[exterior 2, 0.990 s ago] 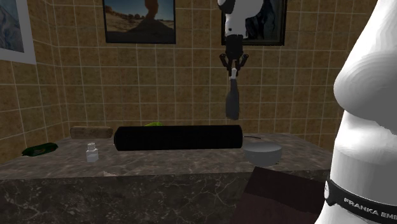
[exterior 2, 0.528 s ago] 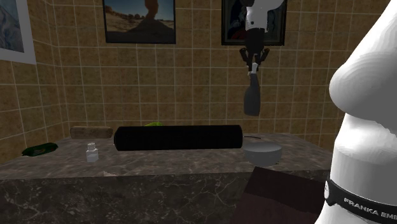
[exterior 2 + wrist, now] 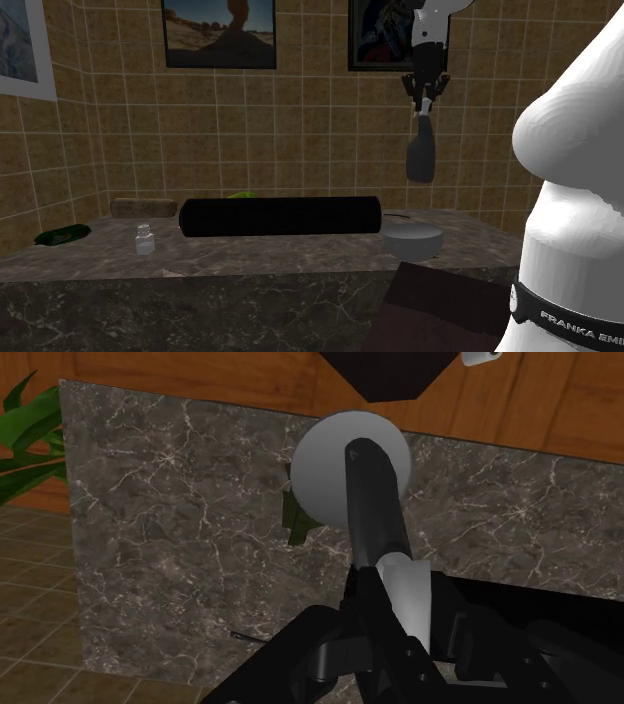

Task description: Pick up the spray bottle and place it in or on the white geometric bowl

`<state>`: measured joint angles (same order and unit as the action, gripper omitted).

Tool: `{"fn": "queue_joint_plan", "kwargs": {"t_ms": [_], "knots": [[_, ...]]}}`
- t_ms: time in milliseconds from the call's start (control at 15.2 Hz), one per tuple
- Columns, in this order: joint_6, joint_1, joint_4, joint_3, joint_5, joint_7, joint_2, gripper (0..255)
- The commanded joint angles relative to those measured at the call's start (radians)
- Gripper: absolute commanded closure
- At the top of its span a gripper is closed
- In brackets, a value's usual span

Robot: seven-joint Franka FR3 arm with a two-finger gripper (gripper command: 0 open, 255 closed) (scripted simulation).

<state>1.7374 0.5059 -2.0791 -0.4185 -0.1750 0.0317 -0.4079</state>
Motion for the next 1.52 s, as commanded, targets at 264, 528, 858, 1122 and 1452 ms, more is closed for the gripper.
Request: {"fn": "queue_joint_plan", "kwargs": {"t_ms": [264,528,858,1122,1452], "knots": [[0.080,0.005,-0.084,-0.010,-0.008,0.001,-0.004,255],[0.134,0.007,-0.135,-0.017,-0.012,0.003,-0.002,255],[0.202,0.010,-0.195,-0.026,-0.016,0.004,0.007,255],[0.258,0.011,-0.239,-0.035,-0.018,0.003,0.018,255],[0.329,0.012,-0.290,-0.047,-0.020,0.001,0.039,255]]}}
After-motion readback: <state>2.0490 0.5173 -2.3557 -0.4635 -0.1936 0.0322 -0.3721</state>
